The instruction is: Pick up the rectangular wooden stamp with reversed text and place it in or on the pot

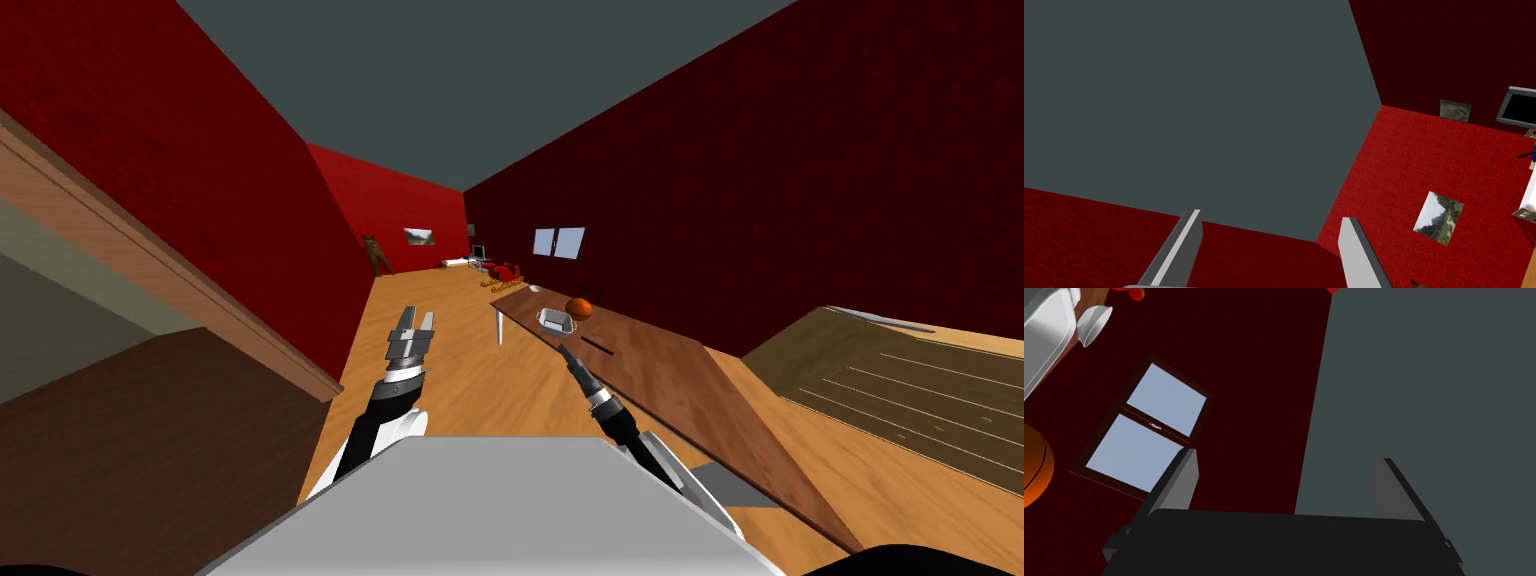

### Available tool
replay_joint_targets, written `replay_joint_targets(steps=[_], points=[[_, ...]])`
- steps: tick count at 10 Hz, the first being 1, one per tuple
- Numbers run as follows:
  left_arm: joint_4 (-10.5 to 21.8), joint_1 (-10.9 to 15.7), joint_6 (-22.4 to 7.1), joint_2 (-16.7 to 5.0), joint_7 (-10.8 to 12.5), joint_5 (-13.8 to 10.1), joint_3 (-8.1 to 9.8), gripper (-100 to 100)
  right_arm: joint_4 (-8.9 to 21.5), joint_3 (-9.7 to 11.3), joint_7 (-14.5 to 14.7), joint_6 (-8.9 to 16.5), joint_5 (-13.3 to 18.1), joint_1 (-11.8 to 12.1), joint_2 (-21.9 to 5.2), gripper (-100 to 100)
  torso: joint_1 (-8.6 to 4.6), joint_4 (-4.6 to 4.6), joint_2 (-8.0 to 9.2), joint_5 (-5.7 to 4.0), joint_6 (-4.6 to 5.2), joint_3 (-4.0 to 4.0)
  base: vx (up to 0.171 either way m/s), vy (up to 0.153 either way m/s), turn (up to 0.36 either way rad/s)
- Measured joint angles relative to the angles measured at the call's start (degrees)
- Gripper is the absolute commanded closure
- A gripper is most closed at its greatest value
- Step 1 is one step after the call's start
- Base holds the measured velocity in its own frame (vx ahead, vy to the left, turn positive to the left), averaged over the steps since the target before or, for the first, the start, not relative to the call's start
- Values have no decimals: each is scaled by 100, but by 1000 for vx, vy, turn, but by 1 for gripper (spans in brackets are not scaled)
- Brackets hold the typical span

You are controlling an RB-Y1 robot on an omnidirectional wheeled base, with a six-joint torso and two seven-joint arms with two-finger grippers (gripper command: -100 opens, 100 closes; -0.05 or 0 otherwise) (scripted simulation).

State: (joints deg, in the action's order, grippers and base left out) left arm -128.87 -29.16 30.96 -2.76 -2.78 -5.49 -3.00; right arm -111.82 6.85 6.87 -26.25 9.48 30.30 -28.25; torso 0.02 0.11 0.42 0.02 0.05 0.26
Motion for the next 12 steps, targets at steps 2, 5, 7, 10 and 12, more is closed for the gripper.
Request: replay_joint_targets(steps=[2,5,7,10,12], points=[[0,0,0,0,0,0,0,0,258,23,-38,-48,57,66,-357,-100,-13,-1,-5,-3,-1,-3,-63,53,222],[0,0,0,-1,0,0,0,0,764,191,-24,-69,213,53,-840,-100,-17,-4,-17,-4,-3,-10,-34,35,163],[0,0,0,-1,0,0,0,0,1064,308,-25,-53,305,30,-1131,-100,-19,-5,-25,-5,-5,-14,-22,42,382],[0,-1,0,-1,0,0,1,0,1493,524,-27,-27,478,108,-1701,-100,-26,-6,-29,-5,-1,-17,-1,17,134],[0,-2,0,-1,0,0,2,0,1766,595,18,-77,536,117,-1847,-100,-33,-7,-33,-7,3,-19,9,2,112]])
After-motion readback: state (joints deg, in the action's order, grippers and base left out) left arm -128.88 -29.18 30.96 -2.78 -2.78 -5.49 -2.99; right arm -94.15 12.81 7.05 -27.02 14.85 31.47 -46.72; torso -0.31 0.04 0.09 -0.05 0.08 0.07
